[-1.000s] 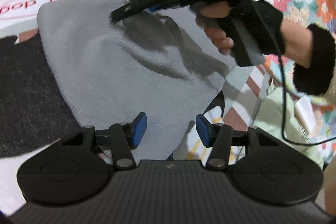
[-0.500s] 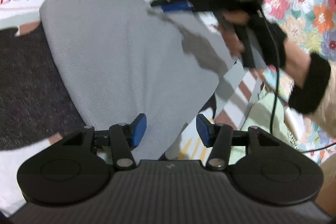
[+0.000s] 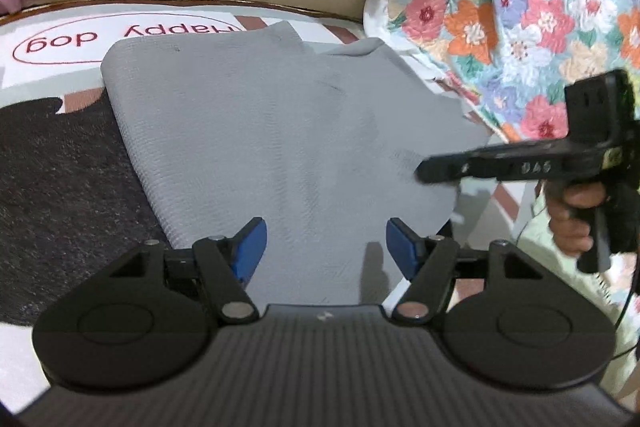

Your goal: Fold clothes

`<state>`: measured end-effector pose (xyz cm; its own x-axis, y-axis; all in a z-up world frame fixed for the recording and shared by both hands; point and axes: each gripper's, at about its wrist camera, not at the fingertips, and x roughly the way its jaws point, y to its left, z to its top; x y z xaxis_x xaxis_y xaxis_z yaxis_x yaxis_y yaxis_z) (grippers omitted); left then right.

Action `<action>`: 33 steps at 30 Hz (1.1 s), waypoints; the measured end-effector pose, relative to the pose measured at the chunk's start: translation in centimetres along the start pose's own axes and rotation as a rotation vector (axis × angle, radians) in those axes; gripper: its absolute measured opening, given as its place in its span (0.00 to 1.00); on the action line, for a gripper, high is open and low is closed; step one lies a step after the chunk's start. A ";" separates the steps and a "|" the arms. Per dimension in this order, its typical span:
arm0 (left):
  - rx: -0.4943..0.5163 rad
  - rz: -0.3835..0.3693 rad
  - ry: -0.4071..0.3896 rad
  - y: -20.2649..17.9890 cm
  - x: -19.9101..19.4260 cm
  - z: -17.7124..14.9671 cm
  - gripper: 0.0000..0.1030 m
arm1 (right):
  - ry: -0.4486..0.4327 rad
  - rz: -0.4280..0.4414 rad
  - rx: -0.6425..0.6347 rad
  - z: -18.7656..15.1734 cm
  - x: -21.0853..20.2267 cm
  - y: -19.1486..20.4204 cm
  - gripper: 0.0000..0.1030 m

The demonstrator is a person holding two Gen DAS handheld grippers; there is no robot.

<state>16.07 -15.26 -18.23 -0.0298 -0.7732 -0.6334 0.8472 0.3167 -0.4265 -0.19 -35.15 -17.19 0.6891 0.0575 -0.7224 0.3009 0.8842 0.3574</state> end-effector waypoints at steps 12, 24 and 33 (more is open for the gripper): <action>0.004 0.027 0.002 -0.3 -0.5 -0.6 0.64 | 0.054 -0.284 -0.311 0.2 0.2 3.4 0.09; 0.037 0.086 -0.073 -0.9 -1.4 -0.8 0.65 | -0.030 -0.238 -0.330 3.1 5.6 3.2 0.34; 0.069 0.077 -0.029 -6.1 2.9 3.1 0.65 | -0.173 -0.104 0.442 0.8 -4.0 -9.5 0.48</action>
